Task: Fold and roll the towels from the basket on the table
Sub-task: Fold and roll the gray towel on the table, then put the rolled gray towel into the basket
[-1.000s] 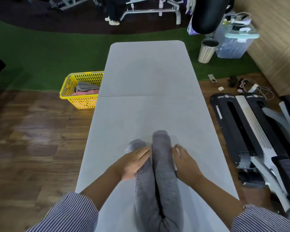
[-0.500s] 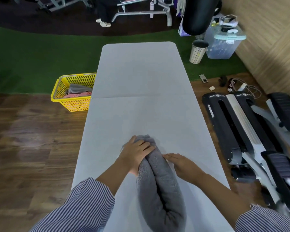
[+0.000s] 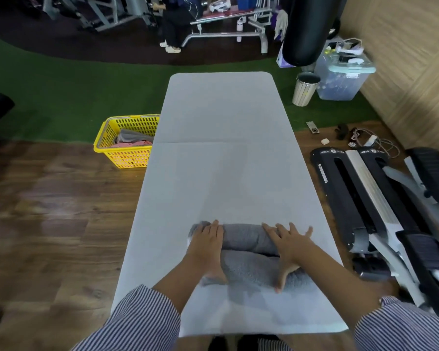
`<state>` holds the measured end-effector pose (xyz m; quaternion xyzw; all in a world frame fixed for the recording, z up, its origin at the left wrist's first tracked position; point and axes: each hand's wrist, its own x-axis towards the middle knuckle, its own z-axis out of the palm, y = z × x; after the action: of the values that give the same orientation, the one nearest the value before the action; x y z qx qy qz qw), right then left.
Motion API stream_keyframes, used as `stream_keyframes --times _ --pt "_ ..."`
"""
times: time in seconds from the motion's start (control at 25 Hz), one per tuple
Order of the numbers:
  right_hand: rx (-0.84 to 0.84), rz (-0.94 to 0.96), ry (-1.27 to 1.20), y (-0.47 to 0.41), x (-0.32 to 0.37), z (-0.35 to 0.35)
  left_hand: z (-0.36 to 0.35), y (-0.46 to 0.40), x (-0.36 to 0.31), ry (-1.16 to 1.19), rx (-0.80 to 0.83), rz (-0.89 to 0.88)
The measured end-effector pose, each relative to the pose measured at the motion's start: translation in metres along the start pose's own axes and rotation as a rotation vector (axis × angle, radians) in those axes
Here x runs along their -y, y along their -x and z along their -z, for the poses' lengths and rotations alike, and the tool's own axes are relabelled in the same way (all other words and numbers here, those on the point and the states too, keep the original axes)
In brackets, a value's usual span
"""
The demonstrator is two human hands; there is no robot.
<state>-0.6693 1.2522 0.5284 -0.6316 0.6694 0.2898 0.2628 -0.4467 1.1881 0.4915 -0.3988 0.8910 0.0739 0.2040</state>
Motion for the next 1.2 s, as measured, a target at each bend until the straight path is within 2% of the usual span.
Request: stream_keyframes --times 0.08,0.2,0.36,0.68,0.92,1.2 --pt "-0.021 -0.01 0.04 0.003 0.007 -0.008 0.002 0.003 -0.007 -0.021 0.026 -0.026" --pt "-0.193 0.034 0.089 0.002 0.006 -0.023 0.003 0.003 -0.015 -0.049 0.023 -0.011" --pt "-0.315 0.087 0.009 -0.007 -0.008 -0.027 0.01 0.003 -0.023 -0.009 0.046 0.063" --pt "-0.458 0.333 0.141 -0.027 0.026 -0.002 -0.012 0.047 -0.01 0.111 0.003 0.372" --pt "-0.478 0.5 0.245 -0.032 0.126 0.029 -0.027 0.121 0.048 0.148 -0.041 0.596" --pt "-0.543 0.701 0.341 -0.035 0.313 0.046 -0.075 0.251 0.156 0.148 -0.064 0.826"
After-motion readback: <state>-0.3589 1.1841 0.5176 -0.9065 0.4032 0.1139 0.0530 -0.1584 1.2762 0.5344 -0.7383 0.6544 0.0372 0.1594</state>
